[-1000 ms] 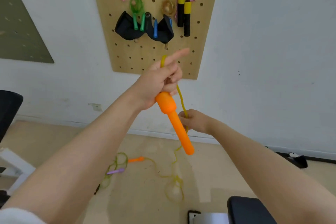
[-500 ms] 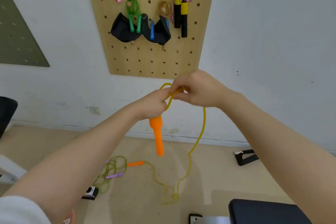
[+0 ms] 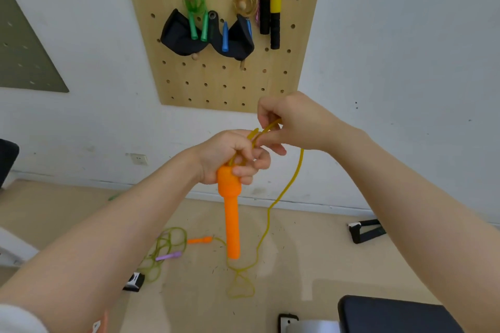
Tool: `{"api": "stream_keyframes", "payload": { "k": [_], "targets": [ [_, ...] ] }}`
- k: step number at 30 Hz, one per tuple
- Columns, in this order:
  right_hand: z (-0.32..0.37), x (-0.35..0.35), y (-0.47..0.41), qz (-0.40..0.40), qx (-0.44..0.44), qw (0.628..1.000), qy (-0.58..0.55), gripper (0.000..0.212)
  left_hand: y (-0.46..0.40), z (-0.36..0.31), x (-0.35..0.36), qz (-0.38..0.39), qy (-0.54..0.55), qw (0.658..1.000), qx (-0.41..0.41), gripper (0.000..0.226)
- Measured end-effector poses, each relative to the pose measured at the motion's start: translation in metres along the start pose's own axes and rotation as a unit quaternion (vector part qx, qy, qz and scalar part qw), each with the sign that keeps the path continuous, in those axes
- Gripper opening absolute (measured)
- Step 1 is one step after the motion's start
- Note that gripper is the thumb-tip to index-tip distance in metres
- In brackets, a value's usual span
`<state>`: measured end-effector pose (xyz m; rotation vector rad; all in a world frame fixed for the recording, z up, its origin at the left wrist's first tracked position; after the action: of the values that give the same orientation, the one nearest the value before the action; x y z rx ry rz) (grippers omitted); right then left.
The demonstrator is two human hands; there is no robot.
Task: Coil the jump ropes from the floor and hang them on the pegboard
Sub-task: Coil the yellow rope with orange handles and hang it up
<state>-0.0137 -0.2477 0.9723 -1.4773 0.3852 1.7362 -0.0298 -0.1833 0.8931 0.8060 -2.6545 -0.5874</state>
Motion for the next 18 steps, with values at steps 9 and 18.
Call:
{"api": "stream_keyframes", "payload": {
  "k": [9,18],
  "targets": [
    [-0.053,0.036,0.003,-0.055,0.079,0.895,-0.435,0.049,0.012,-0.024,0.006,0.129,0.105,0.982,0.094,0.033],
    [-0.090,0.147,0.030,0.213,0.191,0.947,-0.144,0.008,0.000,-0.045,-0.035,0.055,0.345,0.901,0.259,0.034]
  ]
}}
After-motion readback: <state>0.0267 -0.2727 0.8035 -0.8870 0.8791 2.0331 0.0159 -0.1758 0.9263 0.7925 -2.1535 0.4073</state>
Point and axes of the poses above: each hand's wrist, its own y-axis away from the middle knuckle, its own x-axis out of the palm, z = x × y, the point moved 8 cm from there along -y, towards the middle knuckle, and after that the axes turned 13 degrees about -x, right-handed, at the moved point
